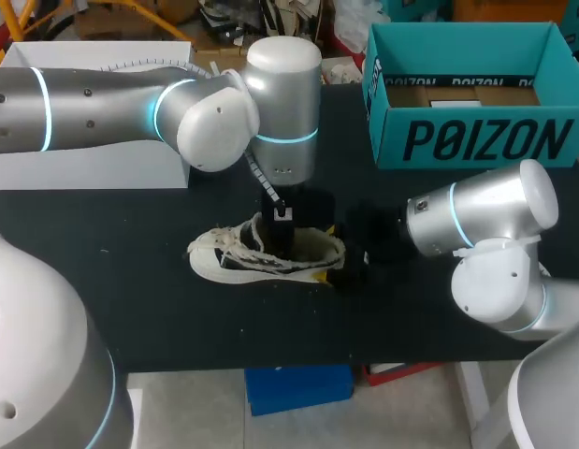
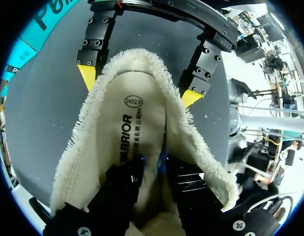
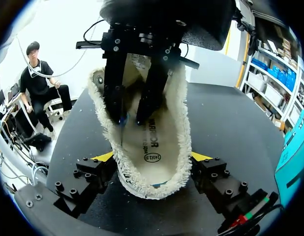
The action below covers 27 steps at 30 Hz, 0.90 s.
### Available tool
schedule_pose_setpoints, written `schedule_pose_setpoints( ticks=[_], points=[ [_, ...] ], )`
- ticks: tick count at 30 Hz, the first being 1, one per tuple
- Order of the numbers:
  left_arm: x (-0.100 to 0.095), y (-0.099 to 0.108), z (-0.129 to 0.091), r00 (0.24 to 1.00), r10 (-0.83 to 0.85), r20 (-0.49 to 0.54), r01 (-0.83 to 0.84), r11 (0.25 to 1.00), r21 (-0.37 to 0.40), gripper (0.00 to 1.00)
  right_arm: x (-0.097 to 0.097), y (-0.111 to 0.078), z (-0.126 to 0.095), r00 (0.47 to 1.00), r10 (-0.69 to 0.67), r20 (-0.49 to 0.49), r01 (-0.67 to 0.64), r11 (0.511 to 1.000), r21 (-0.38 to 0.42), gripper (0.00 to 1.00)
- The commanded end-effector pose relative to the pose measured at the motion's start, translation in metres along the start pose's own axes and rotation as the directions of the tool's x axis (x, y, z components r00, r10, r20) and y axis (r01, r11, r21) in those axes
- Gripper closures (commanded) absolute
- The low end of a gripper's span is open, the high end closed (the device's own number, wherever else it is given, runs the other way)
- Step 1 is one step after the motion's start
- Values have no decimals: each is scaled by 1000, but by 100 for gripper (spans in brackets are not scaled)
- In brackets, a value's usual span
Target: Take the shoe out of the shoebox, open the shoe tongue, remove and reinsert the insole, then place the shoe into the shoebox
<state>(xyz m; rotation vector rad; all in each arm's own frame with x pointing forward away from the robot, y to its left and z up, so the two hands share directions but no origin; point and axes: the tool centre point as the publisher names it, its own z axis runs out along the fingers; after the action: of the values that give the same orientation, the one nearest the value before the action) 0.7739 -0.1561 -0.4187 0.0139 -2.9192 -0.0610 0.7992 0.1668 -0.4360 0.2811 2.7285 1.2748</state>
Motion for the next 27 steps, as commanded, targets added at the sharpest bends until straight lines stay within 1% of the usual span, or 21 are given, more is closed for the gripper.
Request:
schedule_pose_setpoints(
  ticks=[1, 4, 6, 11, 13, 14, 18, 24, 27],
  points=[
    [7, 0, 16, 996, -13, 83, 18, 998, -60, 68, -1, -2, 0, 1000, 2, 3, -2, 1000, 2, 100],
    [6, 5, 18, 988, -21, 152, 35, 995, -90, 65, -1, -2, 0, 1000, 2, 3, -2, 1000, 2, 100],
    [4, 7, 19, 975, -25, 221, 49, 993, -105, 65, -1, -2, 0, 1000, 2, 3, -2, 1000, 2, 100],
    [3, 9, 18, 944, -17, 328, 49, 995, -91, 65, -1, -2, 0, 1000, 2, 3, -2, 1000, 2, 100],
    [1, 9, 20, 924, -10, 381, 51, 994, -98, 64, -1, -2, 0, 1000, 2, 3, -2, 1000, 2, 100],
    [1, 7, 22, 912, 2, 410, 50, 992, -114, 64, -1, -2, 0, 1000, 2, 3, -2, 1000, 2, 100],
    [-5, 4, 33, 876, 25, 481, 50, 988, -143, 65, -1, -2, 0, 1000, 2, 3, -2, 1000, 2, 100],
    [-18, 10, 44, 830, 26, 558, 64, 988, -142, 66, -1, -2, 0, 1000, 2, 3, -2, 1000, 2, 100],
    [-27, 14, 48, 808, 27, 588, 66, 988, -137, 65, -1, -2, 0, 1000, 2, 3, -2, 1000, 2, 100]
  ],
)
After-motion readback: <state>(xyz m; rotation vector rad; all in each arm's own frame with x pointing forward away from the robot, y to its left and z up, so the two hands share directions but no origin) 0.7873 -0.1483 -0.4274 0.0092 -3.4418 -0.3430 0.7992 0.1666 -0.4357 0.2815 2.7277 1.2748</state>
